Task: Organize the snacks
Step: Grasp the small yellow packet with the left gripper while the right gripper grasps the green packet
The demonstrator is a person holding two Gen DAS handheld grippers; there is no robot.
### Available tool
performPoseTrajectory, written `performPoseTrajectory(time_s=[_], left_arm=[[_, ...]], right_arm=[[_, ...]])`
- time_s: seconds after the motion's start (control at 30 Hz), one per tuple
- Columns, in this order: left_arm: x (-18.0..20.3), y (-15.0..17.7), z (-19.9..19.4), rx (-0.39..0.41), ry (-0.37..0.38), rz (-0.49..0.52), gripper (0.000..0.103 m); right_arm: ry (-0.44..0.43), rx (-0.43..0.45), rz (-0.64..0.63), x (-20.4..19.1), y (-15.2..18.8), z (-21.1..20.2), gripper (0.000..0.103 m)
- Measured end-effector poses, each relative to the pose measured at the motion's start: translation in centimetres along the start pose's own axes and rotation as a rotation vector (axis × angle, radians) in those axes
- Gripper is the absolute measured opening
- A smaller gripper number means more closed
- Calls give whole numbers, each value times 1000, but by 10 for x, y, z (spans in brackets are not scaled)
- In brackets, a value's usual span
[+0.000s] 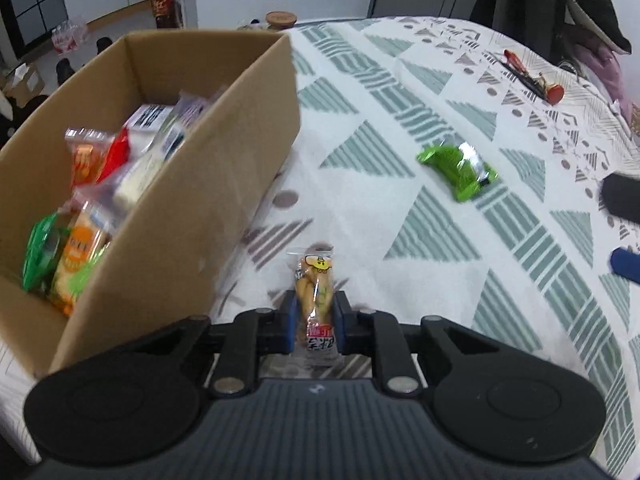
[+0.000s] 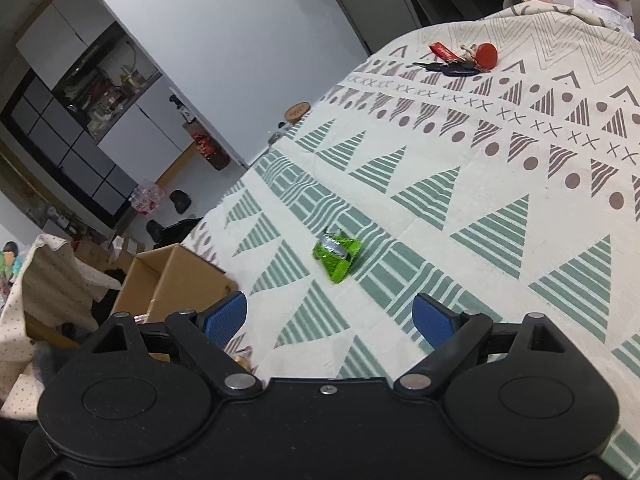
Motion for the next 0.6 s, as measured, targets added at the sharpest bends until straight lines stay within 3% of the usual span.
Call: performPoseTrajectory(time_s=[0.6], left_arm=[[15, -52, 32, -10, 89, 13, 17]], right_arm=[[35, -10, 7, 6, -11, 78, 84]])
Point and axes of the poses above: each gripper's, at about its wrist camera, not at the fingertips, and z roughly the way its jaws point, x to its right, y to its underside, the point moved 10 cm from there along z, roughly the way its jaws point, and after that the axes turned 4 degrees about y, right-handed, at the moved point
